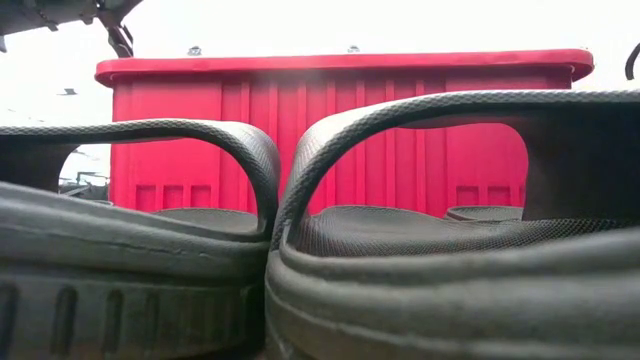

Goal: Pick and place slides into bin
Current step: Put the black slide into the red bin

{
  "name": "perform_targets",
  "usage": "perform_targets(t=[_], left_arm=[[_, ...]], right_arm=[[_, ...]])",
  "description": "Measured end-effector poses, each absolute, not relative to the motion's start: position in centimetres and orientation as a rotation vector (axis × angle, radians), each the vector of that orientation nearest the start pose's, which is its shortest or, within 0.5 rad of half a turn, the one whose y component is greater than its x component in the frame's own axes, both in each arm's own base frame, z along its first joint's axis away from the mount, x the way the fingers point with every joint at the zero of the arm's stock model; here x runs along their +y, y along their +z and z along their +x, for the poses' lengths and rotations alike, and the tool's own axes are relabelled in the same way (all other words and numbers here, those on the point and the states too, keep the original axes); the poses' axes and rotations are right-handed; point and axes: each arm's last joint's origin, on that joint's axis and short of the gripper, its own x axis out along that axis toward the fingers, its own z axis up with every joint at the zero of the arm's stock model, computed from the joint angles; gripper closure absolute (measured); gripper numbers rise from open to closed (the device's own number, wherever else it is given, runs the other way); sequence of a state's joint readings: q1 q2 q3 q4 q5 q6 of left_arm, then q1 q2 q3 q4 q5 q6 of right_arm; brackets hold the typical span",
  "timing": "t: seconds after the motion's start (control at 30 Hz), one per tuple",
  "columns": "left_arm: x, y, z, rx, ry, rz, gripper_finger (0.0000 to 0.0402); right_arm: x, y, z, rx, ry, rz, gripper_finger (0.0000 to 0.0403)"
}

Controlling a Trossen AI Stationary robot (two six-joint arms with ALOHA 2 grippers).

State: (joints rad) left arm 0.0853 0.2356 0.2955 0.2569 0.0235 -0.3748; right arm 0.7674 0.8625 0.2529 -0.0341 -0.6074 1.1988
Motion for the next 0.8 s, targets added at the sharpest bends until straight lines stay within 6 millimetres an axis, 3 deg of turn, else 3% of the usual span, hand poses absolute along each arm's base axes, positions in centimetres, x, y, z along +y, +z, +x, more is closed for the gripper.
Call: perform_targets(t=[0.23,0.6,0.8], left_arm=[[0.8,27.0,9.6,-0.326,0.010,-0.350,0.0376],[0.8,27.0,9.6,-0.327,0.010,-0.350,0.0376],[0.8,27.0,9.6,-0.327,0.008,-0.360,0.0376]], right_arm=[[12.4,16.0,10.0,1.361,0.794,0.884,0.0388],[12.2,17.4,9.9,1.343,0.821,0.926,0.0397],[12.4,19.1,10.0,1.344,0.822,0.916,0.0399]])
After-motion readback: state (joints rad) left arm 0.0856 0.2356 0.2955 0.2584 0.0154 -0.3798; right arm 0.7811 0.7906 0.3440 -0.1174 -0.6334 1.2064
